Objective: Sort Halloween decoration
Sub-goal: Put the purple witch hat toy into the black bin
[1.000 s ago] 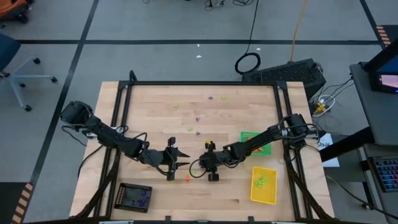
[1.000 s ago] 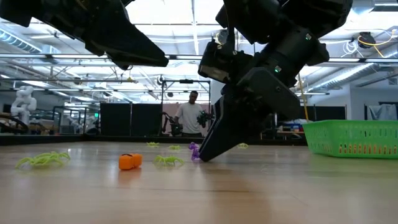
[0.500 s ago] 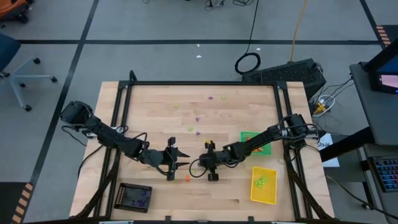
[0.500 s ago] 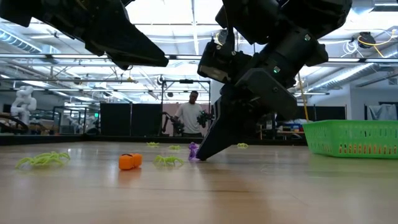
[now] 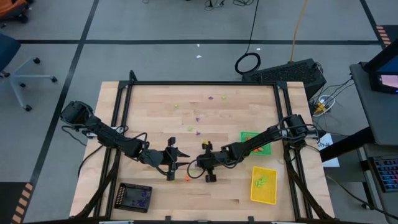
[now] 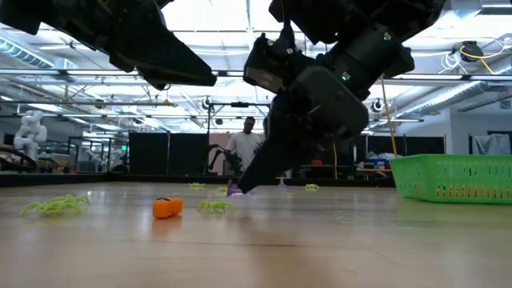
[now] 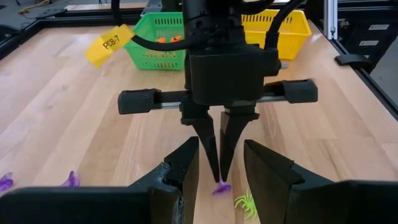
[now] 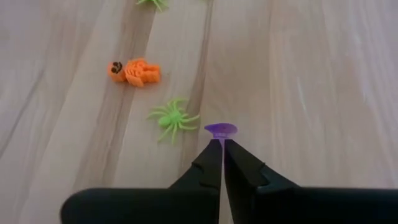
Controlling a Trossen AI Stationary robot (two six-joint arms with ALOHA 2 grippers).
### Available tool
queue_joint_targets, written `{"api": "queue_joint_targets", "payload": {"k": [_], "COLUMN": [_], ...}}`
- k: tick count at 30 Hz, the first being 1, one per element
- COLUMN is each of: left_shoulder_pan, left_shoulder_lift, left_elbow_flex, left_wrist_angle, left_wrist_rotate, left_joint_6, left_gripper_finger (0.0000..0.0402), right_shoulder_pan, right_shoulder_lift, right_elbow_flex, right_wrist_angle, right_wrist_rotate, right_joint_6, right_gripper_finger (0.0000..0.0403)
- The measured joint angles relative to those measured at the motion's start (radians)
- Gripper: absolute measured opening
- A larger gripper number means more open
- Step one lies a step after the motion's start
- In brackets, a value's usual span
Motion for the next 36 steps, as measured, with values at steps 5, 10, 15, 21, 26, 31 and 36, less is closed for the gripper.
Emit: {"api": "queue_joint_targets", "payload": {"k": [5,10,15,21,26,31,36], "left_shoulder_pan": [0.0,0.0,0.0,0.0,0.001,0.0,0.001], "left_shoulder_lift": [0.0,0.0,0.037,0.133,0.187,0.226,0.278], "left_elbow_flex": [0.0,0.0,0.001,0.001,0.001,0.001,0.017], "left_wrist_angle": [-0.022,-0.09,-0.09,-0.038,0.001,0.092,0.116], "left_wrist_rotate": [0.0,-0.001,-0.005,-0.005,0.001,0.001,-0.022], "left_joint_6": [-0.003,-0.055,-0.081,-0.08,-0.08,-0.081,-0.107], "left_gripper_finger": [0.0127,0.0127,0.0127,0.0127,0.0127,0.0127,0.0146], "right_shoulder_pan": [0.0,0.0,0.0,-0.006,-0.015,-0.016,-0.016], "right_shoulder_lift": [0.0,0.0,-0.001,-0.001,-0.001,-0.001,-0.002], "right_elbow_flex": [0.008,0.008,0.008,0.008,0.008,0.008,0.008], "right_wrist_angle": [0.002,-0.024,-0.018,-0.008,-0.008,-0.002,-0.001], "right_wrist_rotate": [0.0,0.0,0.0,0.0,0.001,0.001,0.001], "right_joint_6": [-0.003,0.004,0.018,0.056,0.062,0.062,0.062], "right_gripper_finger": [0.0,0.0,0.0,0.0,0.0,0.0,0.0]}}
